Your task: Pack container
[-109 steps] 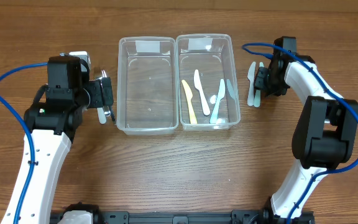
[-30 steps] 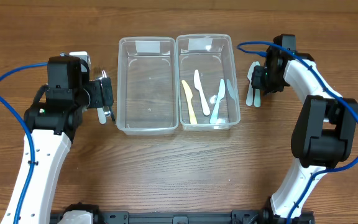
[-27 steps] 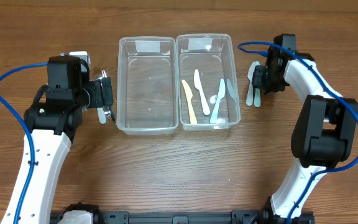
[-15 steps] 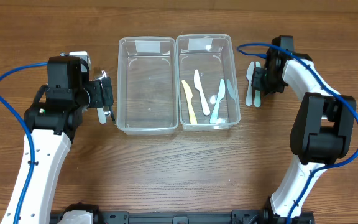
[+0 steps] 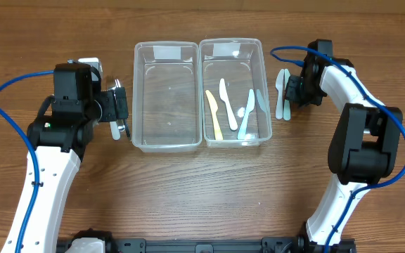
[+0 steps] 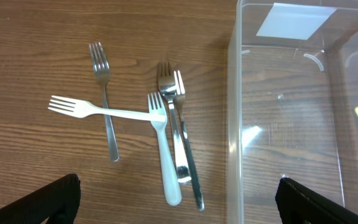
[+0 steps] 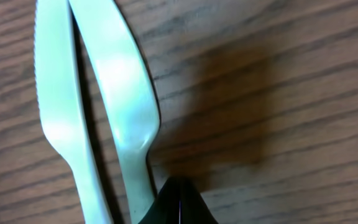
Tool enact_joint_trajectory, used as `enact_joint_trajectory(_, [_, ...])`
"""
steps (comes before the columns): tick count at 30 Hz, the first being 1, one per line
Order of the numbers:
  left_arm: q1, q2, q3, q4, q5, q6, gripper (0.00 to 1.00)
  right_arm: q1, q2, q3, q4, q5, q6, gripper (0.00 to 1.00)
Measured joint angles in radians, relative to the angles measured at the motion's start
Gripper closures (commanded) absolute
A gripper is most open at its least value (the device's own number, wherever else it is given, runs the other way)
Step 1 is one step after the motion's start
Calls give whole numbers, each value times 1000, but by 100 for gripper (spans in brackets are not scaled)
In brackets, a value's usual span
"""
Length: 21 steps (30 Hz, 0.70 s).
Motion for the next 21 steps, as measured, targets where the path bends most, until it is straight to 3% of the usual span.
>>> enact_joint_trajectory(4, [0,0,0,0,0,0,0,0,0,0,-7,-1,5,95])
enact_joint_trajectory(9, [0,0,0,0,0,0,0,2,-6,0,-34,-6,6,73])
enact_joint_trajectory(12, [0,0,0,0,0,0,0,3,-13,0,-45,-13,10,66])
enact_joint_trajectory(21, [0,0,0,0,0,0,0,4,-80,0,-35,-74,11,65])
